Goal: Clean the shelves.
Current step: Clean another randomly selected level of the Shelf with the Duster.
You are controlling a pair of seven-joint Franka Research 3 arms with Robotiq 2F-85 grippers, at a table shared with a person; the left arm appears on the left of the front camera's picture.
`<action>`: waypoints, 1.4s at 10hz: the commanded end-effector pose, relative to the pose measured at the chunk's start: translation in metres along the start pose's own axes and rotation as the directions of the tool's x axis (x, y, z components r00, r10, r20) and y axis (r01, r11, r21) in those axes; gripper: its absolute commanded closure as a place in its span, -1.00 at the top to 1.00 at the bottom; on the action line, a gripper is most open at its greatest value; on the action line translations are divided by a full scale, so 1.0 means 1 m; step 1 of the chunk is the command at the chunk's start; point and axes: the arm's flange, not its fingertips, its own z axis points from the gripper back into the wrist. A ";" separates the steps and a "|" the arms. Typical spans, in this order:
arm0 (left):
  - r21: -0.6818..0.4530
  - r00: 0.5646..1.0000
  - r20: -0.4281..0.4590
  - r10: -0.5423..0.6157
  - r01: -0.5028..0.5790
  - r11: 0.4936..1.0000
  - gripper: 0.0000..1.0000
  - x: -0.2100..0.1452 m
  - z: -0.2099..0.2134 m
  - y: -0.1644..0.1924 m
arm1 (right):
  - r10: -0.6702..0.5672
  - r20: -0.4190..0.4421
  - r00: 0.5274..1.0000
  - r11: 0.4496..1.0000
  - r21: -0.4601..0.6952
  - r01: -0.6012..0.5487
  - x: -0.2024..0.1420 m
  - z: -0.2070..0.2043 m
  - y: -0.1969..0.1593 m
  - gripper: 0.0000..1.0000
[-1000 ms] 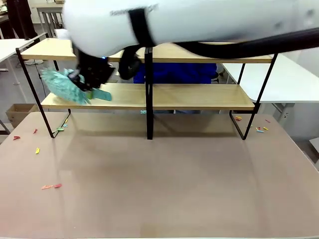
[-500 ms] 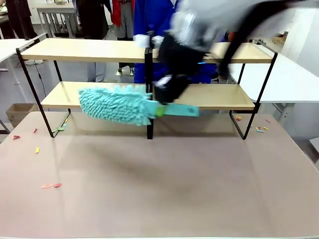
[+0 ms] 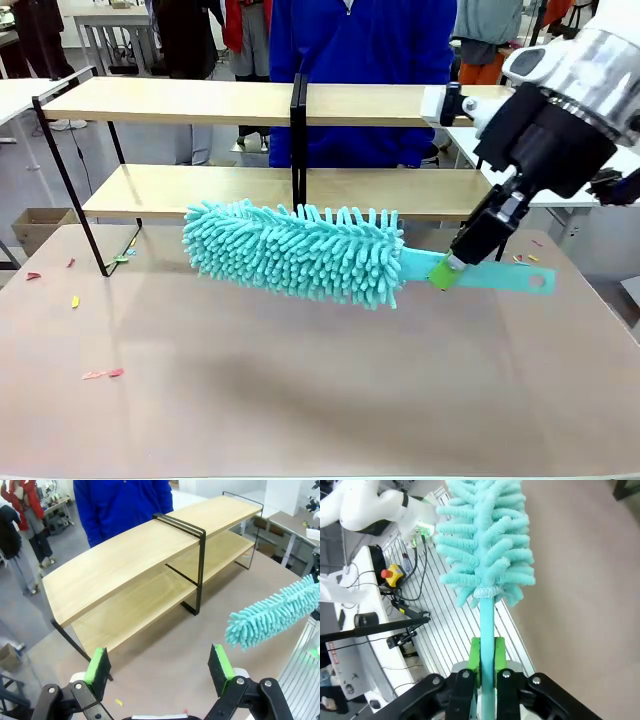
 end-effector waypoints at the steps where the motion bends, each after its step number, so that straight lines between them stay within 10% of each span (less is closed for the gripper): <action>1: -0.002 1.000 0.001 0.003 -0.003 1.000 1.00 0.000 -0.001 0.000 | 0.000 -0.002 1.000 1.000 -0.003 0.000 0.025 -0.001 -0.004 -0.75; 8: -0.002 1.000 0.001 0.003 -0.003 1.000 1.00 0.000 -0.001 0.000 | 0.053 0.306 0.951 0.996 -0.081 -0.030 -0.108 0.212 -0.038 -0.75; 11: -0.002 1.000 0.001 0.003 -0.003 1.000 1.00 0.000 -0.001 0.000 | 0.110 0.506 0.855 0.992 -0.110 -0.063 -0.211 0.300 -0.054 -0.75; 14: -0.002 1.000 0.001 0.003 -0.003 1.000 1.00 0.000 -0.001 0.000 | 0.078 0.511 0.856 0.994 -0.104 -0.028 -0.251 0.292 -0.071 -0.75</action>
